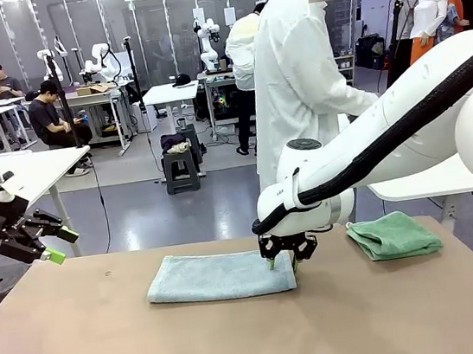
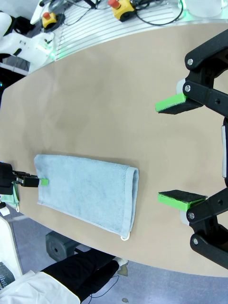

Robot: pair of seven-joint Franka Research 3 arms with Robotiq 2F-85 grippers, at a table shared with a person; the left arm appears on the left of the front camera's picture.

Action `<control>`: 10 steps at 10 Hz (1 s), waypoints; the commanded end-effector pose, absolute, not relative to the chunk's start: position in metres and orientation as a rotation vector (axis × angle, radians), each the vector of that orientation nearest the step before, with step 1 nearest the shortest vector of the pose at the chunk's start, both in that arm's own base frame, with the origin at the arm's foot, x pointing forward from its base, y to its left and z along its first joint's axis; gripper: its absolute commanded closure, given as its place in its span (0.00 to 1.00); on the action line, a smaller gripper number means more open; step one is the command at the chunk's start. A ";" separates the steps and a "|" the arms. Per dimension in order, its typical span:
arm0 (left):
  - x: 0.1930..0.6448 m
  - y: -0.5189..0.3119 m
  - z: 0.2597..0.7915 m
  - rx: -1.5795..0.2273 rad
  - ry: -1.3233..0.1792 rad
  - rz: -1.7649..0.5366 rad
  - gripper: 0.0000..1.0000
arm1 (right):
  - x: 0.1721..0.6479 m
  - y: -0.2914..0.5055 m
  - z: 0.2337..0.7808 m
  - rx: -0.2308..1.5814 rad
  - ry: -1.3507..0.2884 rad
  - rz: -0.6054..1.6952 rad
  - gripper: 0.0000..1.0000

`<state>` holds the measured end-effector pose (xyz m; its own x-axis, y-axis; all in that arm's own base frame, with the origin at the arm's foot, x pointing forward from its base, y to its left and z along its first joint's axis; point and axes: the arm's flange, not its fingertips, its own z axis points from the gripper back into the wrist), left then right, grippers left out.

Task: Fold the towels and place them in the basket.
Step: When a person lays out a Towel with hook on the table, fold it in half twice.

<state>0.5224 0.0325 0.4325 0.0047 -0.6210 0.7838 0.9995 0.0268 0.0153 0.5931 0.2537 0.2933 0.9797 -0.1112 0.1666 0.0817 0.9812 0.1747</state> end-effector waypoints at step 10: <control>0.520 0.031 0.435 -0.676 -0.724 -1.437 0.19 | 0.598 0.267 0.287 0.098 -0.177 -0.112 1.00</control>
